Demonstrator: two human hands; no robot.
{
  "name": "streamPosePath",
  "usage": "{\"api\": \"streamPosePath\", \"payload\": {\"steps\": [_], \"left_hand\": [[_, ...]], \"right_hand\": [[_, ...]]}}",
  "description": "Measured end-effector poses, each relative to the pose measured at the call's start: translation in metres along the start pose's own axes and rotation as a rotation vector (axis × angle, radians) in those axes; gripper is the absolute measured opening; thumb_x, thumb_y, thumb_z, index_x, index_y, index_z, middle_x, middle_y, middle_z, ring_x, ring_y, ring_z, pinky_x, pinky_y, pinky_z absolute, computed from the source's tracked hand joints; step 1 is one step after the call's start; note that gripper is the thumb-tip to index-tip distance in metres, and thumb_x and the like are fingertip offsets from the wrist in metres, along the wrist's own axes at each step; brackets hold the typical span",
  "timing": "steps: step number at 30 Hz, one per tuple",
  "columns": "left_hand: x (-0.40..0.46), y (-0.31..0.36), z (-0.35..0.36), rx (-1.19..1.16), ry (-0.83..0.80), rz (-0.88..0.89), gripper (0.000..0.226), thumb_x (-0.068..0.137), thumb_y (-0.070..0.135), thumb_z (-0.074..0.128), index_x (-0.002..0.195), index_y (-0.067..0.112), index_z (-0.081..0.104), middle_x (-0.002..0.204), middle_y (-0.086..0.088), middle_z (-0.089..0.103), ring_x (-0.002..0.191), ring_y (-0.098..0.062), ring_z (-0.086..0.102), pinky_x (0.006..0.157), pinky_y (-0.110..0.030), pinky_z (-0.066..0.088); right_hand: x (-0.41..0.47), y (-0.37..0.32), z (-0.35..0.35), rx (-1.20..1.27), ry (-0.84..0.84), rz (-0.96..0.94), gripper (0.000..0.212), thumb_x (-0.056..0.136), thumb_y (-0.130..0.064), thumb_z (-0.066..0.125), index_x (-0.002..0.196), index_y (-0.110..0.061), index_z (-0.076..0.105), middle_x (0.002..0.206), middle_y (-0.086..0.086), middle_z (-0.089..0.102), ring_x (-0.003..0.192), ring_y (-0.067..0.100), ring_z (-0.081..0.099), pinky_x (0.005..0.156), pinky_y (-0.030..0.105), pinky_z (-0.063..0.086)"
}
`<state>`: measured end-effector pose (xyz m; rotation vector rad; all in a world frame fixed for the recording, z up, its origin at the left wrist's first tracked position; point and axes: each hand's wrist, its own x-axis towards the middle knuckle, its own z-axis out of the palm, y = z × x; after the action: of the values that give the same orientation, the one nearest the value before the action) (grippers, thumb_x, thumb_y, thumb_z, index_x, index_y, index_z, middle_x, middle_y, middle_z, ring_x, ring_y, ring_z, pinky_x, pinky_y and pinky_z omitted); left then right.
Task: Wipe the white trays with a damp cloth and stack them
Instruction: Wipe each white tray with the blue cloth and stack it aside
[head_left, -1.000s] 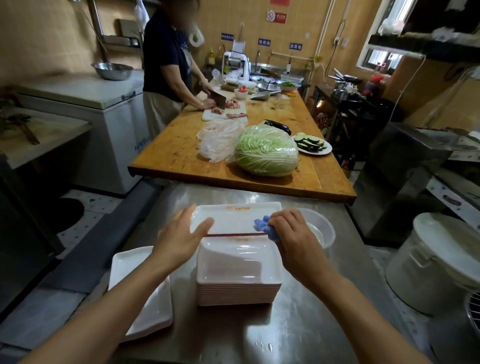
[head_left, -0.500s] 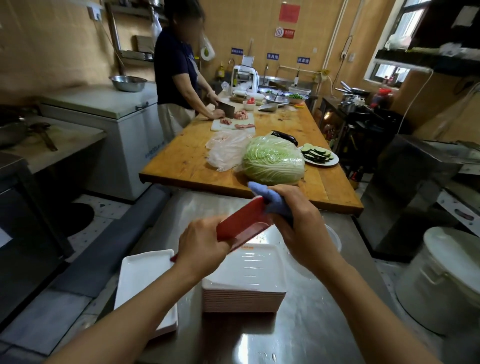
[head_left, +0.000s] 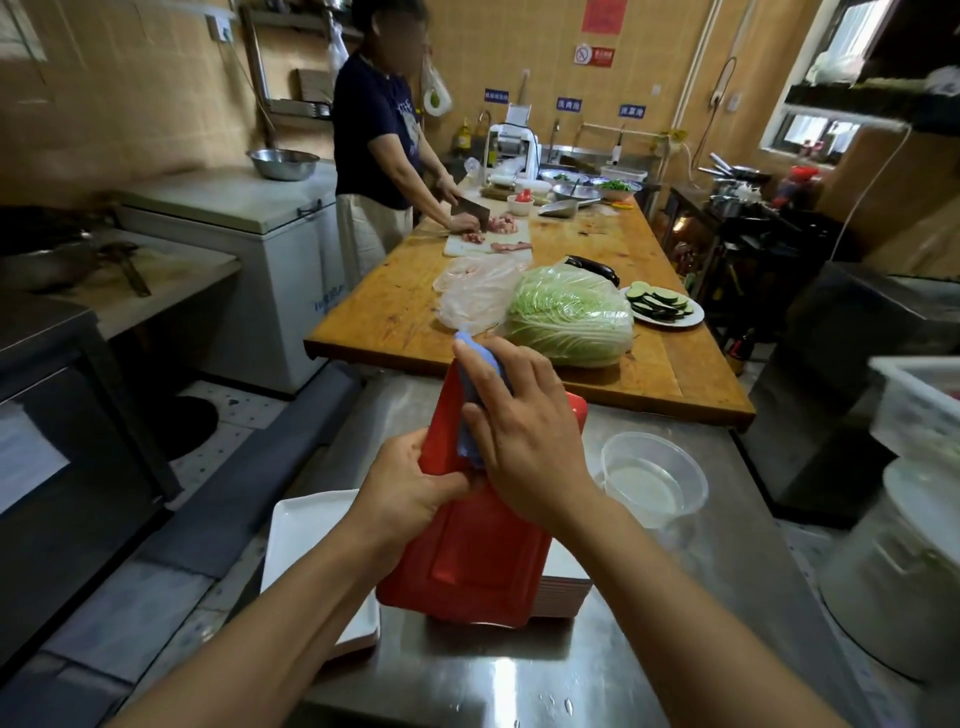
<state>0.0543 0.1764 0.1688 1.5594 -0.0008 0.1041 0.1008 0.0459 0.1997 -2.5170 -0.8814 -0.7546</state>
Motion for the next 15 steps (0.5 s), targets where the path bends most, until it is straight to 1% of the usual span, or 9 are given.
{"api": "streamPosePath", "payload": {"steps": [2, 5, 6, 8, 10, 12, 15], "left_hand": [[-0.002, 0.000, -0.006, -0.071, 0.010, -0.018, 0.032, 0.061, -0.006, 0.076, 0.088, 0.009, 0.067, 0.075, -0.005, 0.072, 0.067, -0.016, 0.067, 0.060, -0.027, 0.055], [-0.002, -0.001, -0.012, -0.148, 0.034, -0.054, 0.034, 0.066, -0.008, 0.075, 0.095, 0.008, 0.067, 0.080, -0.009, 0.073, 0.068, -0.020, 0.069, 0.059, -0.029, 0.056], [-0.003, -0.002, -0.012, -0.158, 0.037, -0.063, 0.036, 0.064, -0.006, 0.077, 0.096, 0.008, 0.067, 0.081, -0.010, 0.073, 0.069, -0.021, 0.069, 0.060, -0.030, 0.057], [-0.002, -0.004, -0.010, -0.176, 0.051, -0.076, 0.039, 0.060, 0.002, 0.078, 0.097, 0.008, 0.067, 0.081, -0.010, 0.073, 0.069, -0.021, 0.070, 0.059, -0.030, 0.056], [0.000, -0.007, -0.007, -0.204, 0.089, -0.088, 0.034, 0.066, -0.004, 0.076, 0.097, 0.007, 0.066, 0.079, -0.010, 0.073, 0.066, -0.020, 0.069, 0.056, -0.029, 0.055], [0.002, -0.008, -0.002, -0.272, 0.114, -0.105, 0.029, 0.072, -0.008, 0.067, 0.097, 0.006, 0.066, 0.079, -0.011, 0.073, 0.064, -0.021, 0.069, 0.056, -0.030, 0.056], [0.011, -0.004, 0.003, -0.386, 0.172, -0.119, 0.025, 0.074, -0.009, 0.062, 0.095, 0.004, 0.065, 0.071, -0.009, 0.072, 0.058, -0.019, 0.067, 0.053, -0.029, 0.056]], "right_hand": [[-0.005, 0.009, 0.002, 0.026, 0.005, 0.035, 0.052, 0.094, -0.036, 0.032, 0.138, -0.010, 0.043, 0.133, 0.013, 0.047, 0.117, 0.031, 0.044, 0.103, 0.042, 0.034], [-0.013, 0.020, 0.004, 0.123, 0.020, 0.171, 0.057, 0.092, -0.039, 0.027, 0.137, -0.009, 0.043, 0.129, 0.012, 0.047, 0.115, 0.028, 0.041, 0.102, 0.034, 0.031], [-0.015, 0.021, 0.006, 0.145, 0.022, 0.207, 0.056, 0.092, -0.038, 0.027, 0.137, -0.009, 0.043, 0.129, 0.012, 0.046, 0.116, 0.028, 0.040, 0.102, 0.032, 0.029], [-0.015, 0.020, 0.011, 0.187, 0.060, 0.277, 0.051, 0.093, -0.033, 0.033, 0.138, -0.009, 0.042, 0.131, 0.012, 0.043, 0.117, 0.027, 0.038, 0.101, 0.029, 0.027], [-0.014, 0.015, 0.016, 0.256, 0.114, 0.360, 0.050, 0.093, -0.026, 0.038, 0.139, -0.008, 0.039, 0.137, 0.013, 0.038, 0.122, 0.028, 0.036, 0.103, 0.029, 0.024], [-0.015, 0.009, 0.020, 0.319, 0.143, 0.427, 0.052, 0.095, -0.022, 0.044, 0.143, -0.007, 0.031, 0.142, 0.014, 0.031, 0.127, 0.028, 0.033, 0.105, 0.032, 0.026], [-0.023, 0.001, 0.027, 0.364, 0.121, 0.521, 0.059, 0.096, -0.023, 0.046, 0.147, -0.010, 0.020, 0.139, 0.012, 0.033, 0.126, 0.026, 0.036, 0.104, 0.036, 0.032]]}}
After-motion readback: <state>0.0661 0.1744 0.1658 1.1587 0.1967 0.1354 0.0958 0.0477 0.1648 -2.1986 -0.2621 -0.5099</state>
